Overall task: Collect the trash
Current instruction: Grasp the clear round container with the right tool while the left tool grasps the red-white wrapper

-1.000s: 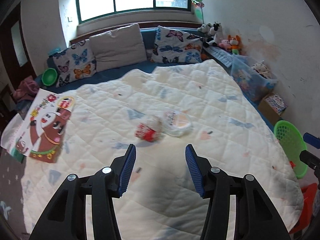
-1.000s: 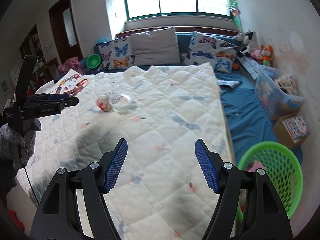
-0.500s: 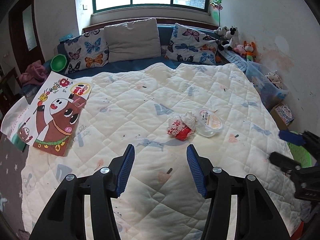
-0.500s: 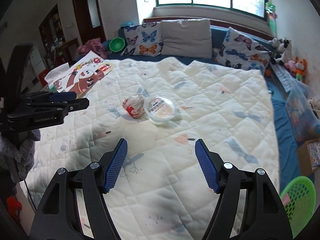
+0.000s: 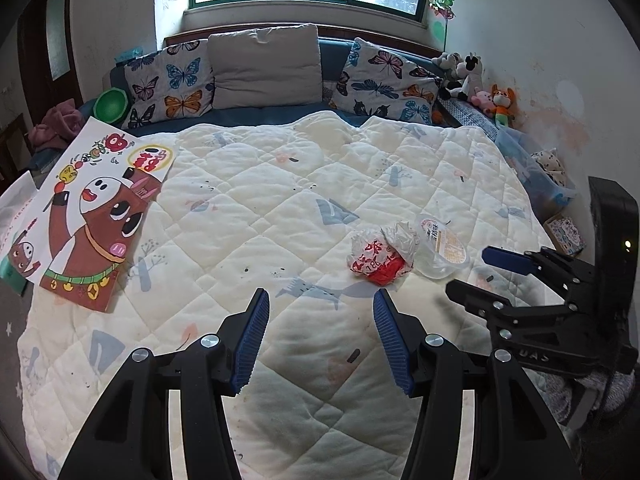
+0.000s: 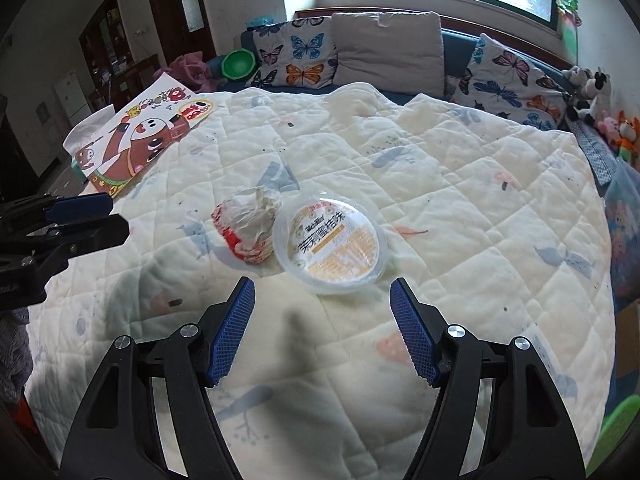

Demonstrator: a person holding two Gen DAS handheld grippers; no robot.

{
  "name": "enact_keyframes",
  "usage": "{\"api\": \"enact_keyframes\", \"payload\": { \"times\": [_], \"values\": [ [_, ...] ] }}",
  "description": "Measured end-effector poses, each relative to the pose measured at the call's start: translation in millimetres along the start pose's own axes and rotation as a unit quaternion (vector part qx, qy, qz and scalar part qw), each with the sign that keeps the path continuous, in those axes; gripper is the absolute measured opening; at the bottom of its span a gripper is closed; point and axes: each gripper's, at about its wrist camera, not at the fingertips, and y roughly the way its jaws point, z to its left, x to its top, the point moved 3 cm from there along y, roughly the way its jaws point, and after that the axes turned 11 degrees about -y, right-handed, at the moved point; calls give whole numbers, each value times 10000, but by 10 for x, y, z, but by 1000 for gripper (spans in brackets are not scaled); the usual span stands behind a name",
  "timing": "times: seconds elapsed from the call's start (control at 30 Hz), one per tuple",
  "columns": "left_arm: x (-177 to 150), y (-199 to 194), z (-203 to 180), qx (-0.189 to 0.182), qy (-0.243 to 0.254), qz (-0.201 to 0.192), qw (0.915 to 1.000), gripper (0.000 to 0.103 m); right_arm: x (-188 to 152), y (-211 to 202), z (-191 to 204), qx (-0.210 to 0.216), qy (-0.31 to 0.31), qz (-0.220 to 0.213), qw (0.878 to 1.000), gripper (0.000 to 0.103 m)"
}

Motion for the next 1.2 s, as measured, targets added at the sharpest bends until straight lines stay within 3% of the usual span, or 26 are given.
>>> {"api": "enact_keyframes", "payload": {
  "times": [0.47,0.93,1.2],
  "values": [
    [24,253,-91,-131,174,104,9997,57,120,341,-123,78,-25,181,9998,68],
    [67,538,-426,-436,444,242,9978,67,-88,-49,-190,-51,-41,3,10000,67],
    [84,823,-519,-370,358,356,9980,67,-307,-282,-257,-245,-27,51,9997,67]
  ]
}}
